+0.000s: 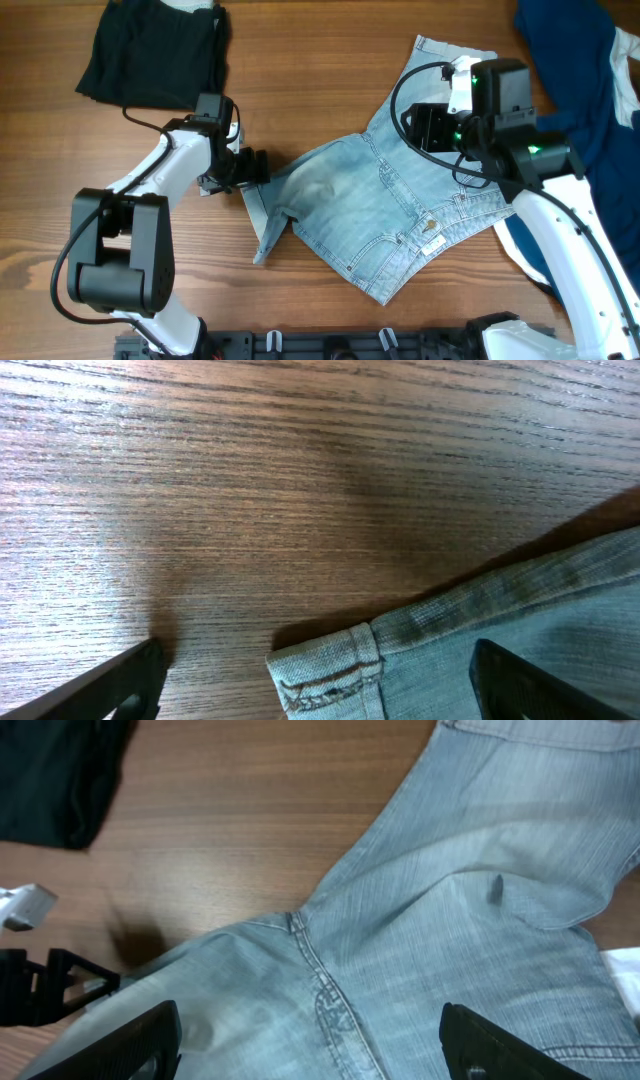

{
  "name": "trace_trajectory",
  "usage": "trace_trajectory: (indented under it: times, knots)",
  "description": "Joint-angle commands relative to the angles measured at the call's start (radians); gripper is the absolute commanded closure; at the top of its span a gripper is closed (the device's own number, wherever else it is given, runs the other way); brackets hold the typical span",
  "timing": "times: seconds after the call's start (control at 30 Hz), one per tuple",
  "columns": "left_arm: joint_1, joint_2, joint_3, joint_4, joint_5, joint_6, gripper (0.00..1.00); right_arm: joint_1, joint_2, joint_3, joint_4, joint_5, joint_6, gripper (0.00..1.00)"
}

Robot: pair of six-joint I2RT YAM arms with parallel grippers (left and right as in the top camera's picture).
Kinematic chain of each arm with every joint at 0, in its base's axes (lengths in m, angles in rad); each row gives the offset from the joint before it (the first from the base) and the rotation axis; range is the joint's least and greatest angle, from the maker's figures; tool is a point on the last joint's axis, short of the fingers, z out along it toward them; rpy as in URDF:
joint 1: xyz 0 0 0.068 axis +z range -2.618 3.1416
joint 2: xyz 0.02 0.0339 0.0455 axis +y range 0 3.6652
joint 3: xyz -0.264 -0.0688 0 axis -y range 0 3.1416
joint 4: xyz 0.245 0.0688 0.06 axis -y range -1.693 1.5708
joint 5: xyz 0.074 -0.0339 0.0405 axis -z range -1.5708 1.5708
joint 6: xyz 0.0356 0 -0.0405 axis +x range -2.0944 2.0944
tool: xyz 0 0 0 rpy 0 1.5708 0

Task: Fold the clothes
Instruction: 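Grasp the left leg hem with the left gripper and pull it left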

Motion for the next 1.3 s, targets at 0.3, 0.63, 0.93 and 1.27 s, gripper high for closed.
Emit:
trace_trajectory:
  times: [0.3,0.63,0.93,1.27]
  knots:
    - [-0.063,0.026,-0.029,0.014,-0.066,-0.008,0.43,-0.003,0.042,0.01,0.005,0.066,-0.01,0.16]
    - [-0.036,0.023,-0.029,0.043,-0.256,-0.008,0.96,-0.003,0.042,0.01,0.007,0.066,-0.01,0.16]
    - [0.16,-0.035,0.164,-0.1,-0.564,0.083,0.96,-0.003,0.062,0.01,0.018,0.063,-0.01,0.15]
    - [0.235,-0.045,0.205,-0.048,-0.571,0.082,0.0,-0.003,0.172,0.01,0.033,0.062,-0.03,0.16]
